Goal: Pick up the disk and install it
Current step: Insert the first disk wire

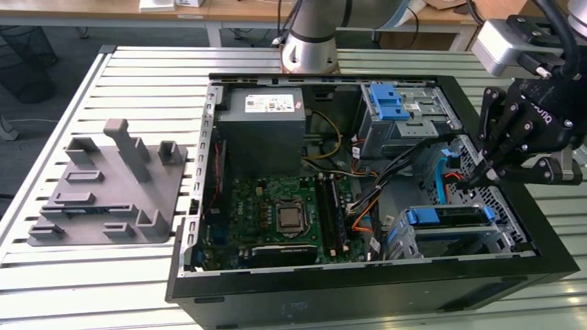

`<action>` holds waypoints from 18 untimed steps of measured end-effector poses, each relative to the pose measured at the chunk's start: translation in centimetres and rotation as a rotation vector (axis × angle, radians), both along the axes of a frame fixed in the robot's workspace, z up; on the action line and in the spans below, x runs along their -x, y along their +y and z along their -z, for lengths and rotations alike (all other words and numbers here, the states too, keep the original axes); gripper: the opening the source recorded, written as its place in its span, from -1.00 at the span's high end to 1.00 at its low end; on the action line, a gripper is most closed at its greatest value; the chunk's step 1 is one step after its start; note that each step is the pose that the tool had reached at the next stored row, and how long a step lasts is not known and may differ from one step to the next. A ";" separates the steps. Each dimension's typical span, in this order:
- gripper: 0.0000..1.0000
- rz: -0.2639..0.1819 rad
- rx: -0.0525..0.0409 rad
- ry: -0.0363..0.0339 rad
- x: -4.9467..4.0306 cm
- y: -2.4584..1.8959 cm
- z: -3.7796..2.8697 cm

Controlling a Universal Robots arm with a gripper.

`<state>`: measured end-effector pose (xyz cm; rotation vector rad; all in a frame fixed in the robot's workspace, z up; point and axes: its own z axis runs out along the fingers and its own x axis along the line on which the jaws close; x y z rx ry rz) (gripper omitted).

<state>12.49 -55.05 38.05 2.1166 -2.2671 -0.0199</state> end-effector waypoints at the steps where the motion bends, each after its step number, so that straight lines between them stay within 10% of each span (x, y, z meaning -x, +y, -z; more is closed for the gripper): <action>1: 0.79 0.000 -0.0001 0.0000 -0.08 0.23 0.08; 18: 0.65 0.000 -0.0001 0.0000 -0.12 1.10 0.52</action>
